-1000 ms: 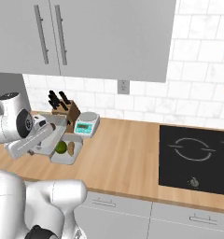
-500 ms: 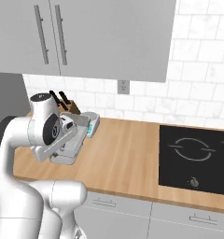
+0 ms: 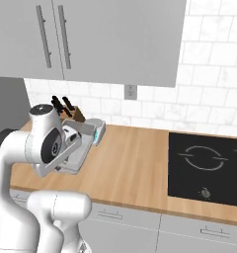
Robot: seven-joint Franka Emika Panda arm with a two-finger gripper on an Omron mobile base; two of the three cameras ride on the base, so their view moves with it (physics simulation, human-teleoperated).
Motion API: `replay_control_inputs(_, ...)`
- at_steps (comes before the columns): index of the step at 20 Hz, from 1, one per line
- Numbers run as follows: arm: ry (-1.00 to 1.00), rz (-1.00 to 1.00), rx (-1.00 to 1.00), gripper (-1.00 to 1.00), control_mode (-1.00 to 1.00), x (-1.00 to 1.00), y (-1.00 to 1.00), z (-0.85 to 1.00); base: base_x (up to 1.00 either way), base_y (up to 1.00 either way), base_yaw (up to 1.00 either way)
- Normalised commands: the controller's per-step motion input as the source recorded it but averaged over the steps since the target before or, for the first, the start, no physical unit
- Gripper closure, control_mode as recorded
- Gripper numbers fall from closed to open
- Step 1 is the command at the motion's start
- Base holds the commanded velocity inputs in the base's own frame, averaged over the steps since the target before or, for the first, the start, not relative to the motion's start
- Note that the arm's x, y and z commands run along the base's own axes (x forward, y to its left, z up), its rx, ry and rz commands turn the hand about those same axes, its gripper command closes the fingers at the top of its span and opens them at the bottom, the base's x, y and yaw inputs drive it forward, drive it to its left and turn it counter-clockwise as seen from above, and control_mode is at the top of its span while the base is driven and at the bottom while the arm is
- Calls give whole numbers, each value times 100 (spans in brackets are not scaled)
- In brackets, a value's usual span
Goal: Take the meat container that has the chicken drumstick and place it on the second highest rack of the freezer. Then take the vegetable container that has the lime and sweet potato and place it on the highest rack of the freezer.
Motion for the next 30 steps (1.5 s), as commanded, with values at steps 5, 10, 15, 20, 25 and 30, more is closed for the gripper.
replay_control_inputs(5,0,0,0,100,-100,0,0,0,0,0,0)
replay_control_inputs(10,0,0,0,100,100,-4,0,0,-35,5,3)
replay_control_inputs(15,0,0,0,100,100,0,0,0,-75,31,34)
replay_control_inputs(20,0,0,0,100,100,0,0,0,-71,26,60)
replay_control_inputs(25,0,0,0,100,100,0,0,0,-19,31,69)
replay_control_inputs(30,0,0,0,100,100,0,0,0,0,56,79)
